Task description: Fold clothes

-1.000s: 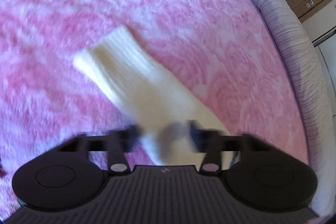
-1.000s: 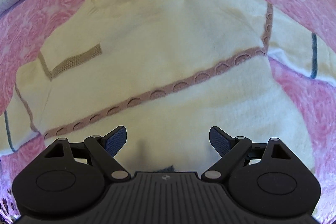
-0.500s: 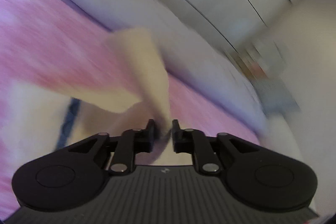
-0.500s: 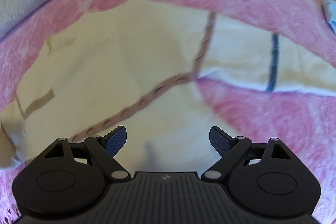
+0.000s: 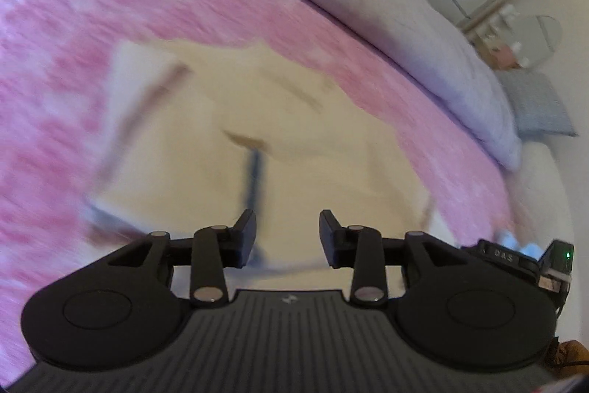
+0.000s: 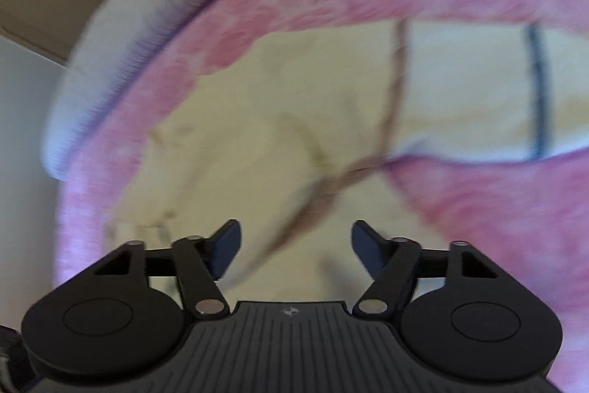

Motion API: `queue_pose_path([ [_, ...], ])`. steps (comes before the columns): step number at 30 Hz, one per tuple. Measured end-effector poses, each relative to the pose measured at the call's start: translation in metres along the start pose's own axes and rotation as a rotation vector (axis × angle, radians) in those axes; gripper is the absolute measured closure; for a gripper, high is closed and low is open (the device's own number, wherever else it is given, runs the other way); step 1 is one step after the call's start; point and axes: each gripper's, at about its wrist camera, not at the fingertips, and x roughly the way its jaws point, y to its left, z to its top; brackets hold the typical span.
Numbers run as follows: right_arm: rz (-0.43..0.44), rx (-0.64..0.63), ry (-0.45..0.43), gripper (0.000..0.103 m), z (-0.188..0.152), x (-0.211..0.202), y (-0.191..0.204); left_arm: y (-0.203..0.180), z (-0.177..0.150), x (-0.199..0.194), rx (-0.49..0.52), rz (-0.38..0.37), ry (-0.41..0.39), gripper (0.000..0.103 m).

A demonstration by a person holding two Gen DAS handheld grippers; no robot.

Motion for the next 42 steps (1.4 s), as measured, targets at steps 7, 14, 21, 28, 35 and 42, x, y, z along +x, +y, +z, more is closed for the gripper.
queue_pose_path([
  [7,0.054,0.089,-0.046,0.048,0.014,0.039,-0.006,0.032,0.014,0.000,0.002,0.081,-0.007,0.071],
  [14,0.118,0.015,-0.192,0.091,0.030,0.042,0.009,0.035,0.028,-0.004,0.007,0.090,-0.036,0.072],
  [21,-0.028,-0.034,-0.150,0.091,0.049,0.053,-0.013,0.033,0.027,0.043,0.063,0.133,0.068,0.074],
  [28,-0.031,0.032,-0.102,0.092,0.049,0.045,-0.037,0.011,0.017,0.068,0.168,0.244,0.161,0.072],
  [35,-0.073,0.207,-0.204,0.031,0.064,-0.018,-0.099,-0.038,0.013,0.075,0.215,0.245,0.171,0.071],
  [42,-0.152,0.631,-0.341,0.059,0.042,-0.107,-0.242,-0.082,-0.013,0.090,0.256,0.229,0.213,0.071],
])
